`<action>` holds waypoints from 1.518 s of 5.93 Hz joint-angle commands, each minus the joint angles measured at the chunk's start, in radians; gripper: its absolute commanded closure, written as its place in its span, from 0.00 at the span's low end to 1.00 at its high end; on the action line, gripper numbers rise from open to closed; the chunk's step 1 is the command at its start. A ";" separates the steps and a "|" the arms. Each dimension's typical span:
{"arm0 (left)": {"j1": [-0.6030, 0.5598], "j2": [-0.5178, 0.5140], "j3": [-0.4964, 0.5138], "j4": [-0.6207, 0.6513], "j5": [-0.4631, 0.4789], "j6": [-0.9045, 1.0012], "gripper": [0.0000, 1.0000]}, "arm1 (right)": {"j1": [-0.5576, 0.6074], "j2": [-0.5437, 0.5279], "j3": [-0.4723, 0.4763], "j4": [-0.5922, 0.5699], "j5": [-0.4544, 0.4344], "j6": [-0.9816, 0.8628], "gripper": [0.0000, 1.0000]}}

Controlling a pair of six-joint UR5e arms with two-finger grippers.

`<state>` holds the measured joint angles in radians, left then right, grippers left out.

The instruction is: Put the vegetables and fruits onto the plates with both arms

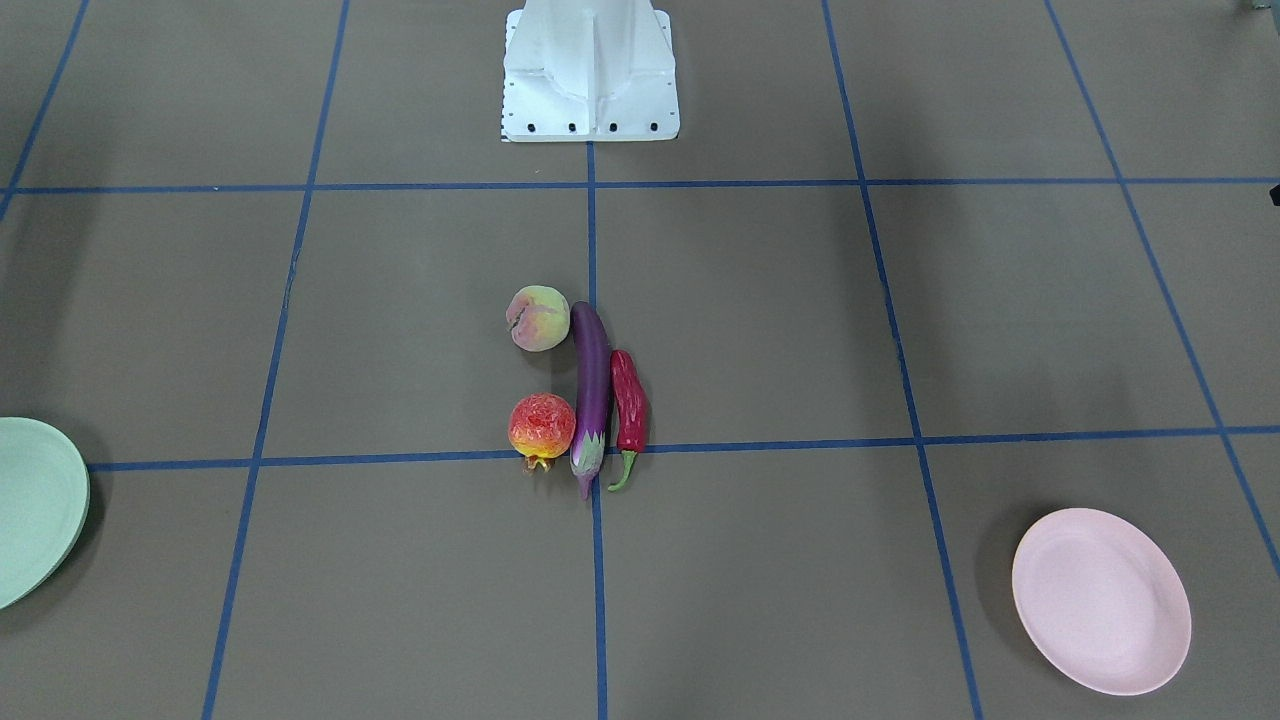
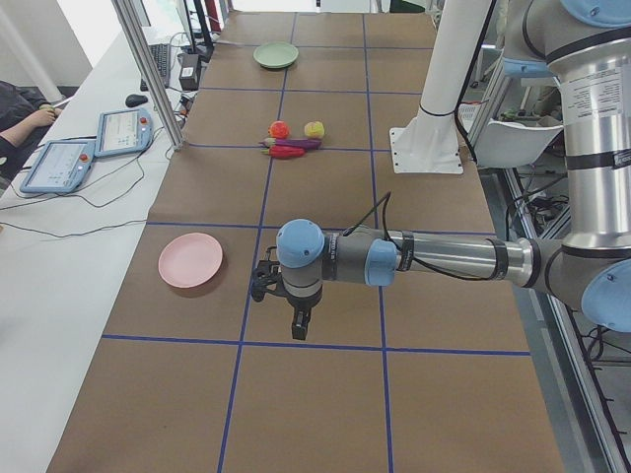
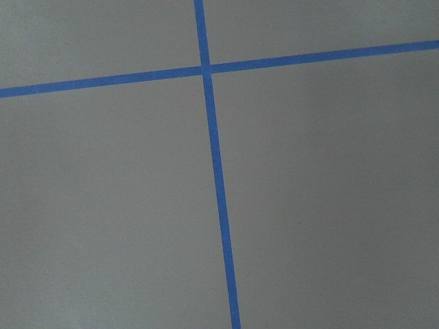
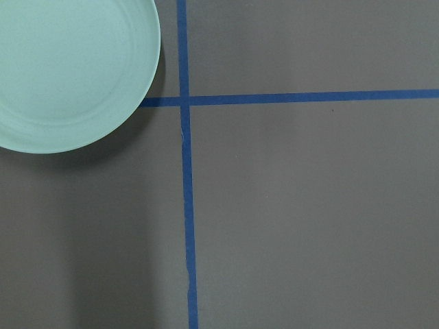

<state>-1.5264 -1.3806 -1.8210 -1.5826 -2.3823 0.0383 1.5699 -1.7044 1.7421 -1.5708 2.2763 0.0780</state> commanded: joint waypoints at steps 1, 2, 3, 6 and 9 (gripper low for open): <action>0.002 -0.002 -0.006 -0.002 -0.002 0.000 0.00 | -0.002 0.002 0.004 0.000 0.003 0.002 0.00; 0.002 -0.002 -0.003 -0.002 -0.002 0.000 0.00 | -0.020 0.021 0.037 -0.002 0.008 -0.001 0.00; 0.002 -0.002 -0.003 -0.002 -0.002 0.000 0.00 | -0.057 0.058 0.068 -0.002 0.066 0.006 0.00; 0.003 -0.002 0.003 -0.004 -0.002 0.000 0.00 | -0.282 0.222 0.083 0.109 0.201 0.329 0.00; 0.003 -0.002 0.000 -0.005 -0.008 0.000 0.00 | -0.703 0.493 0.128 0.112 -0.127 0.855 0.00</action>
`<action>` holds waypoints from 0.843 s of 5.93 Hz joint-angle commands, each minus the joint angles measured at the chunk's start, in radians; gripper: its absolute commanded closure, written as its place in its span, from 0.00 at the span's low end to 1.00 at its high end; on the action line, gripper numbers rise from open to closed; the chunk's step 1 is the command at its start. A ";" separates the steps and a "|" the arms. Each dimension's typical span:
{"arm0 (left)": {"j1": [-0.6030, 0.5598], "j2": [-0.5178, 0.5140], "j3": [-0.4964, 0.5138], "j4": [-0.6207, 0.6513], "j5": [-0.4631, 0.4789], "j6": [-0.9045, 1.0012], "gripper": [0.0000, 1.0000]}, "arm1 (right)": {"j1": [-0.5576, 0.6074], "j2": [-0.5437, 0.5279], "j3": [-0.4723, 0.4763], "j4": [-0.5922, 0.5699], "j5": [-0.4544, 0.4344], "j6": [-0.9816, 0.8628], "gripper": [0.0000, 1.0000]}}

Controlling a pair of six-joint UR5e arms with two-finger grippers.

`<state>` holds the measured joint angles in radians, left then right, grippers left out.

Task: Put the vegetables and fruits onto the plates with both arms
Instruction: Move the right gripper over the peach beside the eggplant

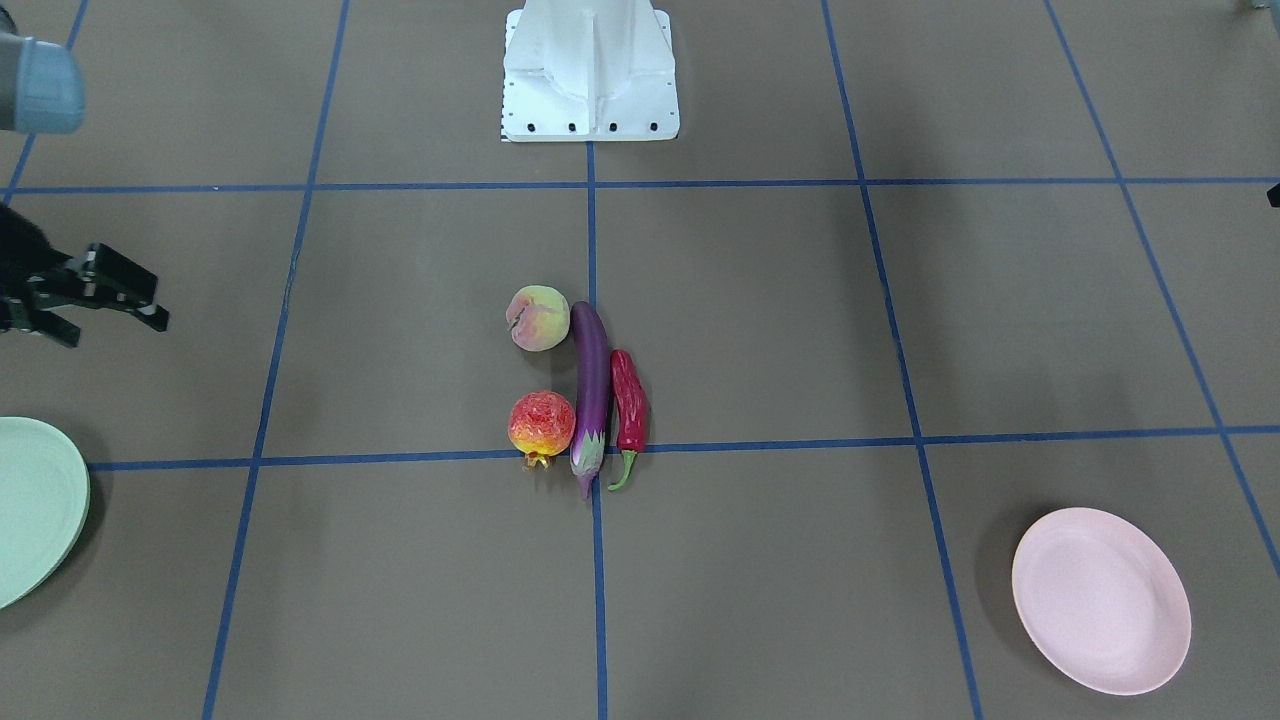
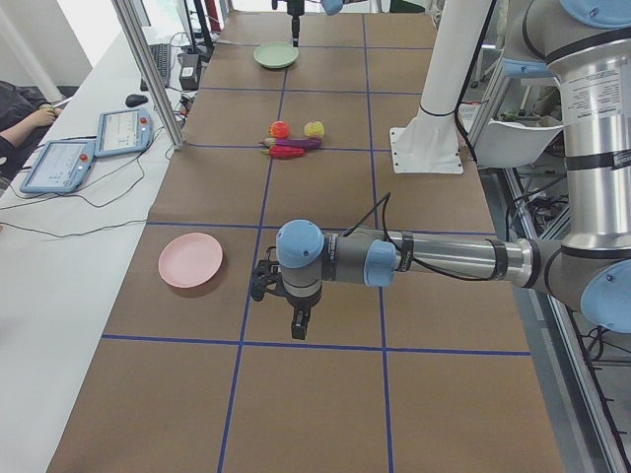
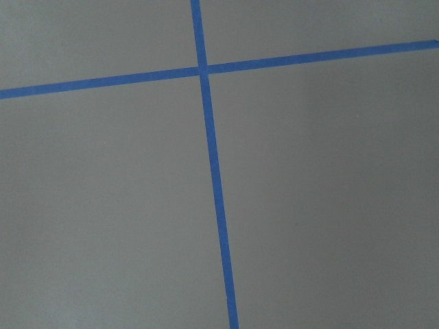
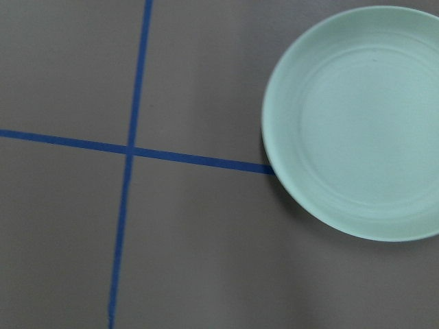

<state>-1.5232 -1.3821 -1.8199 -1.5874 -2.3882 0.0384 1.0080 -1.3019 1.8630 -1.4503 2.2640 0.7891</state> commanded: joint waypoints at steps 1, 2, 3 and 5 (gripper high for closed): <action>0.000 0.000 0.001 0.001 -0.003 0.000 0.00 | -0.286 0.233 -0.013 -0.118 -0.250 0.236 0.00; 0.000 0.002 0.001 0.001 -0.005 0.000 0.00 | -0.383 0.348 -0.060 -0.205 -0.347 0.269 0.00; 0.000 0.003 0.001 0.001 -0.006 0.000 0.00 | -0.463 0.443 -0.162 -0.206 -0.448 0.336 0.00; 0.000 0.003 0.001 0.000 -0.006 0.000 0.00 | -0.540 0.480 -0.237 -0.206 -0.554 0.358 0.00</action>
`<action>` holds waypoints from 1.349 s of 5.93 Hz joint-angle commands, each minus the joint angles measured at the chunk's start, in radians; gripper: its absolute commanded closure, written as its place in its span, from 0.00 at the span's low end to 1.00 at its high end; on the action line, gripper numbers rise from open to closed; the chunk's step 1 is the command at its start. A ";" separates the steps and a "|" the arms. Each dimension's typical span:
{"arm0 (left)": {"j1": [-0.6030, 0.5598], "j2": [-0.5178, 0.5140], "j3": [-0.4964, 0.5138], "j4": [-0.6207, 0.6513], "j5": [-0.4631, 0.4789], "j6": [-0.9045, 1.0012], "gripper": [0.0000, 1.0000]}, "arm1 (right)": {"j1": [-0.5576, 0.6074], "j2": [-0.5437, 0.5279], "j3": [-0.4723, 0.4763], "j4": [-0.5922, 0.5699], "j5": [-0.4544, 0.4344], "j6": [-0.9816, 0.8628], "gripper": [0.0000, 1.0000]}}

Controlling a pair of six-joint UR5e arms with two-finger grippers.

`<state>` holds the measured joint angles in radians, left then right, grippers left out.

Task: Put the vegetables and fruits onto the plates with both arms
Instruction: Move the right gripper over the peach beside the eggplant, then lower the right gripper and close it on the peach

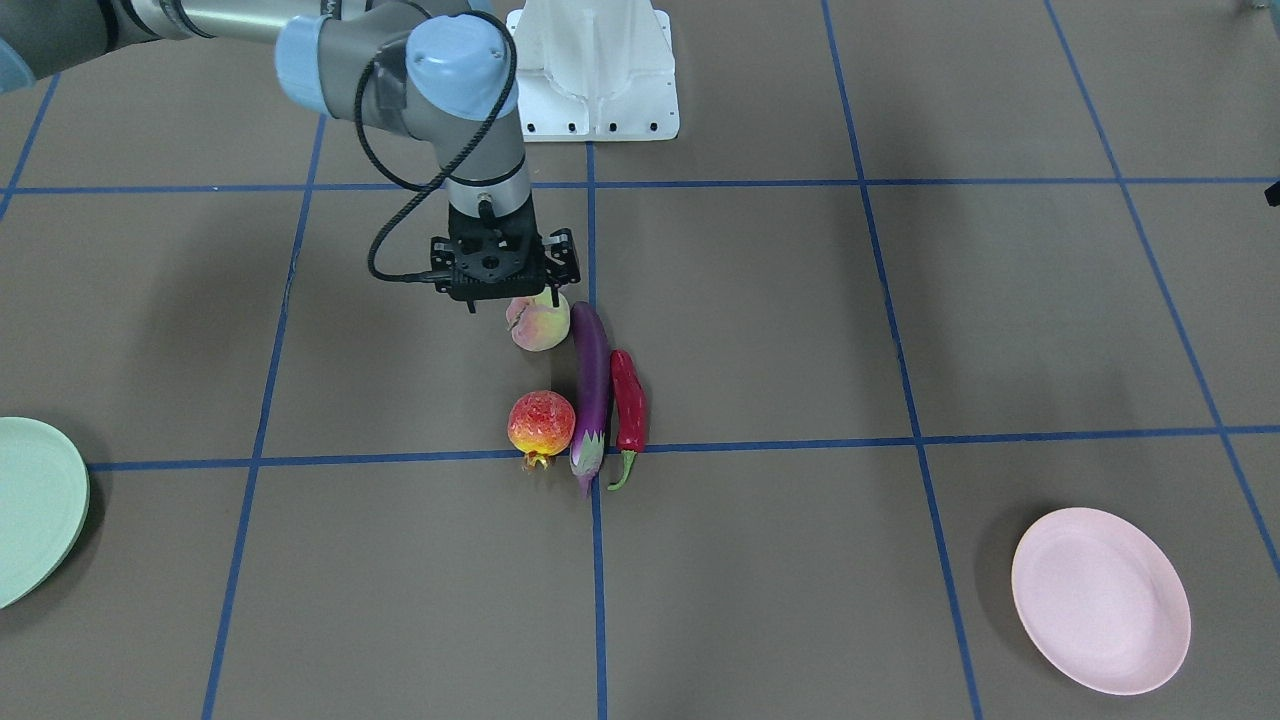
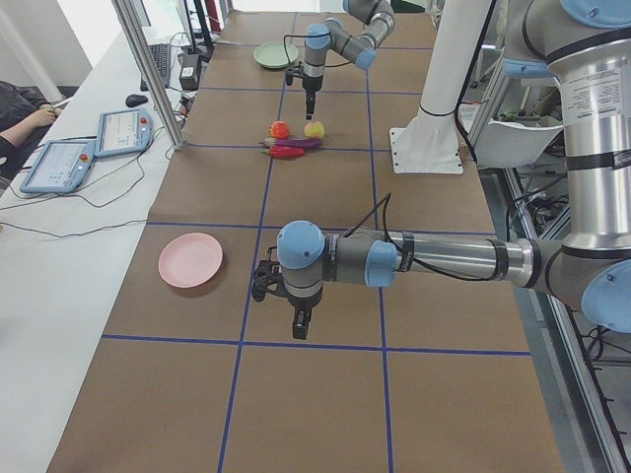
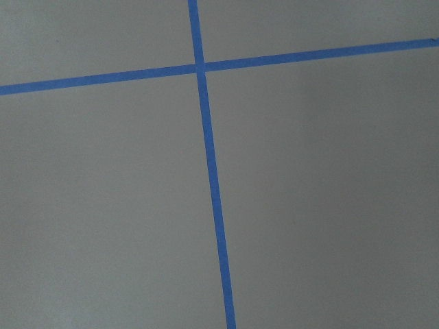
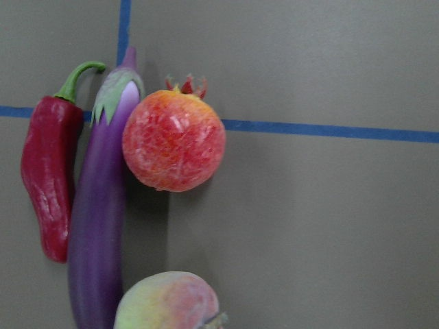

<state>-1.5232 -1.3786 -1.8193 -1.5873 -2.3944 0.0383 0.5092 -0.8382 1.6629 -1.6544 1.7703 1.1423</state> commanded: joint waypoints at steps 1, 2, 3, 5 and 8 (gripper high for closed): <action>0.000 0.000 0.000 0.000 0.000 0.002 0.00 | -0.050 0.017 -0.052 -0.004 -0.075 -0.001 0.00; 0.000 0.000 0.000 0.000 0.000 0.002 0.00 | -0.066 0.014 -0.069 -0.007 -0.103 -0.007 0.00; 0.000 0.000 0.000 -0.002 0.000 0.002 0.00 | -0.076 0.019 -0.081 -0.007 -0.123 -0.025 0.00; 0.000 0.000 0.000 -0.002 0.000 0.002 0.00 | -0.080 0.036 -0.118 -0.010 -0.141 -0.053 0.00; 0.000 0.000 0.000 -0.002 0.000 0.002 0.00 | -0.077 0.047 -0.079 -0.067 -0.140 -0.056 1.00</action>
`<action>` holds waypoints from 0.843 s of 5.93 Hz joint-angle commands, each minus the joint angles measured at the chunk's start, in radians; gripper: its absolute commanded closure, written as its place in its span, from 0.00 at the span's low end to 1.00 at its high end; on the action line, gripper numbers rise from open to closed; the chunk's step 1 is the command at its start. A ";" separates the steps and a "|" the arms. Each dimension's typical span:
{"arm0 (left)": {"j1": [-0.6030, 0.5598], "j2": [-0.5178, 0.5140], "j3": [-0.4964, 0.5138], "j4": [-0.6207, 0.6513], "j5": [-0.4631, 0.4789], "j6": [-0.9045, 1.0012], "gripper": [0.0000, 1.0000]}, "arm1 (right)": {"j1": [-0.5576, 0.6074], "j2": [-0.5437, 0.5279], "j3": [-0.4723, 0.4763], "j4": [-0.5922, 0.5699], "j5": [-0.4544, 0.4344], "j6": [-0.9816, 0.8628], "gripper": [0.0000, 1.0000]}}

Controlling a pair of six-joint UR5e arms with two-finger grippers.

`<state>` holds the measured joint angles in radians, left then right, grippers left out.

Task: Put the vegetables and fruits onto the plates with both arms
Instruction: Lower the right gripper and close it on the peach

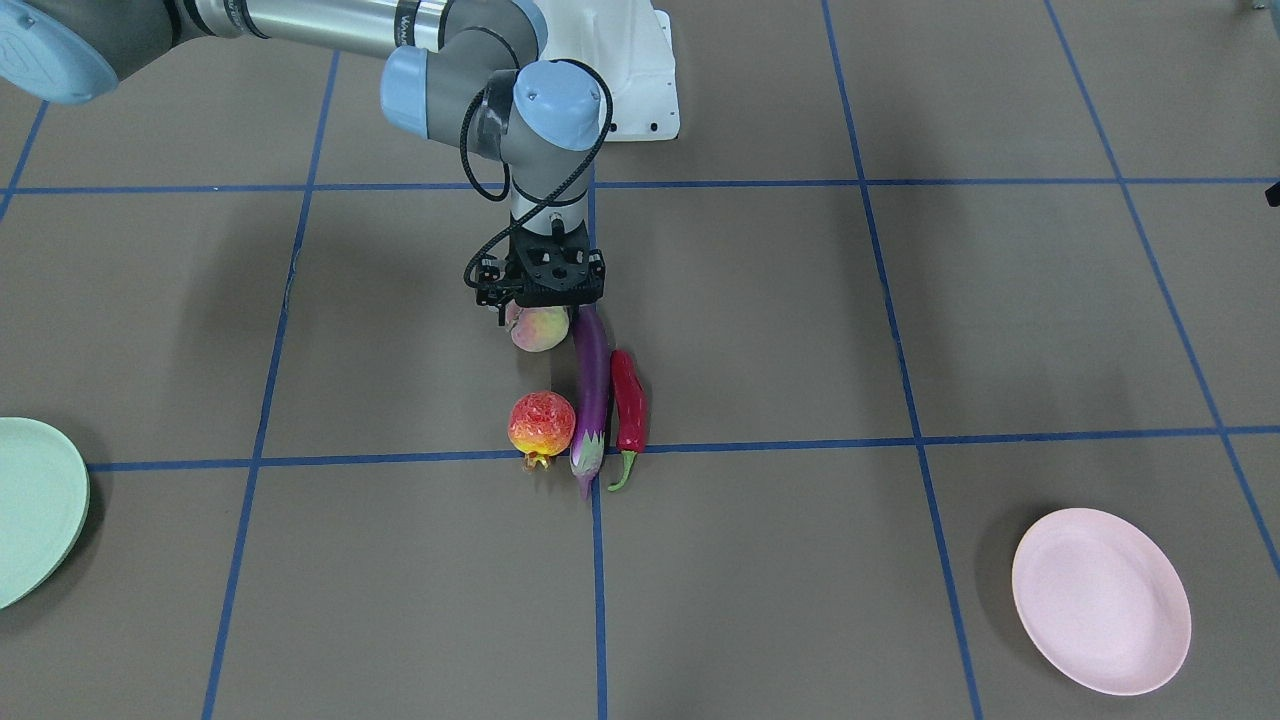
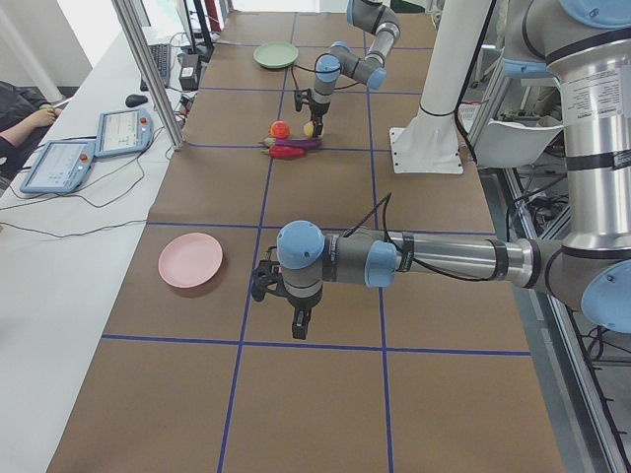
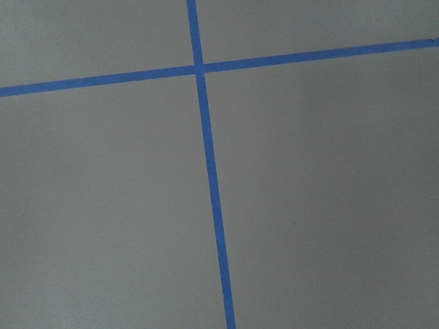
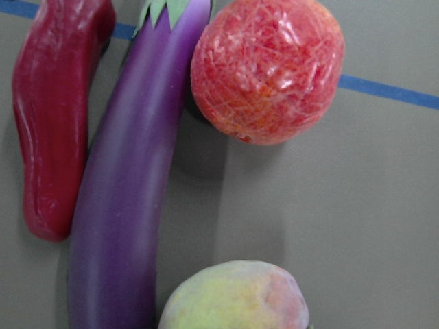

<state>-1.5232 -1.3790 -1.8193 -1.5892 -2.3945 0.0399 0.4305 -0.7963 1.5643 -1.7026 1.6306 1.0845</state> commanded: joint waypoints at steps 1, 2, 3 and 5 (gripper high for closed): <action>0.000 0.000 0.000 0.000 0.000 0.000 0.00 | 0.014 0.005 0.055 -0.028 0.003 0.009 1.00; 0.000 0.000 0.000 0.000 0.000 0.000 0.00 | 0.054 0.003 0.110 -0.066 0.015 0.005 1.00; 0.000 0.000 0.000 0.000 0.000 0.000 0.00 | 0.142 -0.010 0.143 -0.074 0.099 -0.009 1.00; 0.000 0.000 0.000 0.000 0.000 0.000 0.00 | 0.361 -0.076 0.142 -0.063 0.280 -0.327 1.00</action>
<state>-1.5233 -1.3790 -1.8193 -1.5892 -2.3945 0.0399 0.6805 -0.8386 1.7037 -1.7684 1.8202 0.9075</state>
